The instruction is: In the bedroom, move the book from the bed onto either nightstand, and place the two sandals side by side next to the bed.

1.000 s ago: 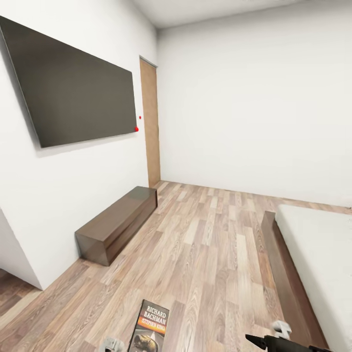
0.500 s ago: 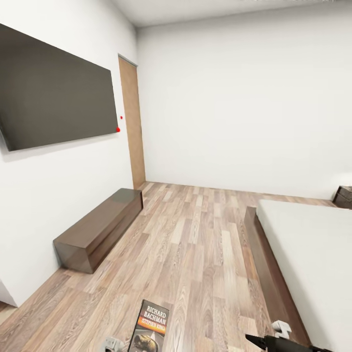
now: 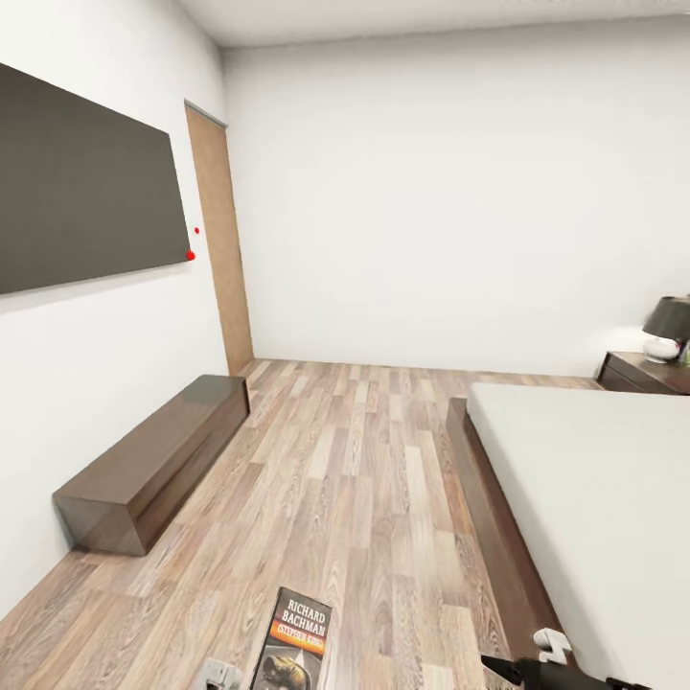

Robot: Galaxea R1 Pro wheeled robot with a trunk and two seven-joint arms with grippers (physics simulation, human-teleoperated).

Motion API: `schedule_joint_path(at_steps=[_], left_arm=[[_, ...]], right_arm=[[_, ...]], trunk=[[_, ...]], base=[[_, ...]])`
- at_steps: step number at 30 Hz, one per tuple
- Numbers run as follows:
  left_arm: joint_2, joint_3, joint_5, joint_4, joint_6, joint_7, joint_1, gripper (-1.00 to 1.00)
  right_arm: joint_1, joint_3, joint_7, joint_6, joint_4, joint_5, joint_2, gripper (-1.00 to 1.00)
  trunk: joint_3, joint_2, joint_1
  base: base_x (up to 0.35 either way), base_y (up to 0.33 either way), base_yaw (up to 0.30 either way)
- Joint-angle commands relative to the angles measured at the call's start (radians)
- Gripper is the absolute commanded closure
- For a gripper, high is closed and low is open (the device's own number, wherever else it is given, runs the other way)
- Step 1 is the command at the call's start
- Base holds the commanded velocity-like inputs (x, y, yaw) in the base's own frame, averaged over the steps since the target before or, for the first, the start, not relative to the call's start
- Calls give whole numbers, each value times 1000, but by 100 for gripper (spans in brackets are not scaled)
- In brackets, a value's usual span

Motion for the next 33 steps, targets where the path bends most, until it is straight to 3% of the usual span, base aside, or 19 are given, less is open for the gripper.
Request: schedule_joint_path(at_steps=[1,11,33], left_arm=[[0,2,5,0,7,-5,0,100],[0,2,5,0,9,-5,0,100],[0,2,5,0,9,-5,0,100]], right_arm=[[-1,6,3,10,0,-10,0,-100],[-1,6,1,9,0,-10,0,-100],[-1,6,-2,9,1,-10,0,-100]], trunk=[[-1,-1,0],[-1,-1,0],[-1,-1,0]], base=[[0,0,-233],[105,0,-202],[326,0,-3]])
